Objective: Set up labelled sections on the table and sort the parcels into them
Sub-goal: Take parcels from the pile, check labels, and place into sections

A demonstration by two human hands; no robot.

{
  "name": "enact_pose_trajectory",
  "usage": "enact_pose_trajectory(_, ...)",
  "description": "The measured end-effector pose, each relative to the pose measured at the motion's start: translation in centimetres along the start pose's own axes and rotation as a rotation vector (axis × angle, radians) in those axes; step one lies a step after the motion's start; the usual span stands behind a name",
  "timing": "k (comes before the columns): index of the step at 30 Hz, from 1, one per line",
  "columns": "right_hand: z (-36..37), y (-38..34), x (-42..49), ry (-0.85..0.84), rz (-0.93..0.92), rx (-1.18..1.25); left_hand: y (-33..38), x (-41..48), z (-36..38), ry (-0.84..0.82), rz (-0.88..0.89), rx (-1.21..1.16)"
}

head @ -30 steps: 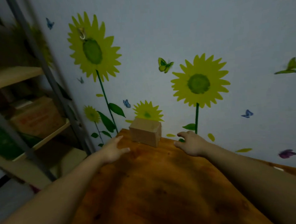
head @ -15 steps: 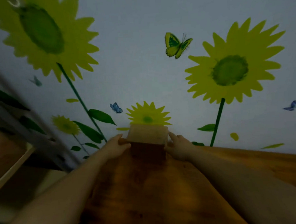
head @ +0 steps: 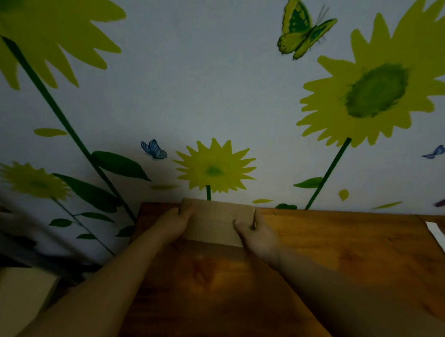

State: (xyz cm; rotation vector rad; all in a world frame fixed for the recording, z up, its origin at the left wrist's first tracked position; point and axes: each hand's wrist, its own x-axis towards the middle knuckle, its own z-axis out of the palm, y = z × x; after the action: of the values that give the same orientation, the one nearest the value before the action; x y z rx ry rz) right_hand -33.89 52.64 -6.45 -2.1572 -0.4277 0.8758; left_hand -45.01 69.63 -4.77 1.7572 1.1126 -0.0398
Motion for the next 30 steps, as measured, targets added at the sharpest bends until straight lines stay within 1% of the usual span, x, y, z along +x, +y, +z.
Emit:
enact_pose_trajectory(3,-0.9,0.6,-1.3,0.006,-0.006,0.058,0.1,-1.8,0.1,0.052,0.033,-0.12)
enact_pose_trajectory(6,-2.7,1.2,-3.4,0.055,-0.069,0.109,0.4,-4.0,0.2,0.034,0.054,-0.304)
enact_pose_trajectory(10,-5.4,1.9,-6.8,0.134,-0.115,0.172,1.0,-7.8,1.3,0.044,0.111,-0.325)
enact_pose_trajectory(12,-6.9,2.3,-8.3,0.179,-0.152,0.16,1.8,-9.9,2.2,0.054,0.161,-0.377)
enact_pose_trajectory(14,-8.2,2.5,-9.7,0.213,-0.202,0.119,2.7,-12.0,2.9,0.06,0.215,-0.451)
enact_pose_trajectory(19,-13.3,3.5,-15.1,0.292,-0.356,0.131,6.4,-19.9,5.7,0.129,0.368,-0.488)
enact_pose_trajectory(22,-17.0,4.6,-18.8,0.312,-0.423,0.185,8.6,-24.5,7.8,0.183,0.433,-0.492)
enact_pose_trajectory(30,-25.8,8.1,-30.1,0.43,-0.64,0.42,12.9,-35.9,14.6,0.214,0.651,-0.583)
